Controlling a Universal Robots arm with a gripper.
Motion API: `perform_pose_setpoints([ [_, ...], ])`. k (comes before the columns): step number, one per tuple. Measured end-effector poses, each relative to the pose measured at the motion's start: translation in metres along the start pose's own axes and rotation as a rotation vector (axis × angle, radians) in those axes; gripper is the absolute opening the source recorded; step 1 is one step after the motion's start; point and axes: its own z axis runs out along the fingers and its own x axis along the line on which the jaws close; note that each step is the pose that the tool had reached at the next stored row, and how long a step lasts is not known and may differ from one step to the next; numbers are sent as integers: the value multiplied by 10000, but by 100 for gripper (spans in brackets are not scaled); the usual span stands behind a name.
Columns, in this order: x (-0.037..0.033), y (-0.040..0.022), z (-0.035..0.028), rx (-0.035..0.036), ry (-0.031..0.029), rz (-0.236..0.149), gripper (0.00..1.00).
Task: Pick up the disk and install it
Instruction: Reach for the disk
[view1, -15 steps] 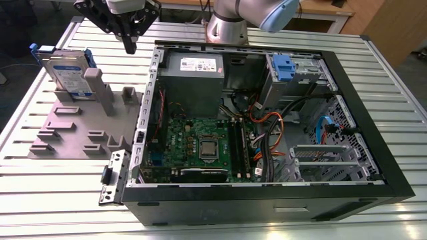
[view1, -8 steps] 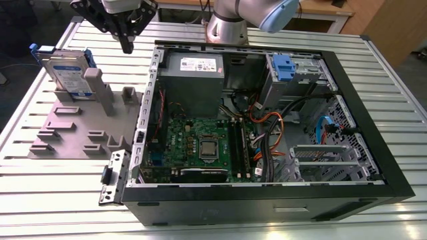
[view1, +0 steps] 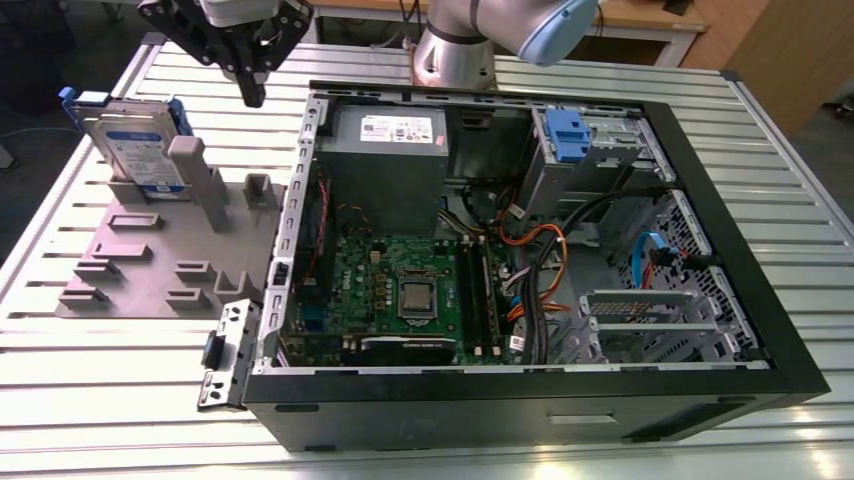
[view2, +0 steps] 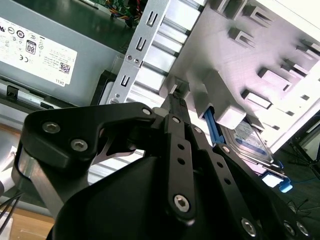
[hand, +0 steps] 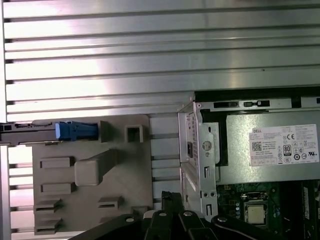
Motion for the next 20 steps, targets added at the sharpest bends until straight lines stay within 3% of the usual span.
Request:
perform_pose_setpoints([
  [20, 66, -5, 1, 0, 0, 0, 11],
])
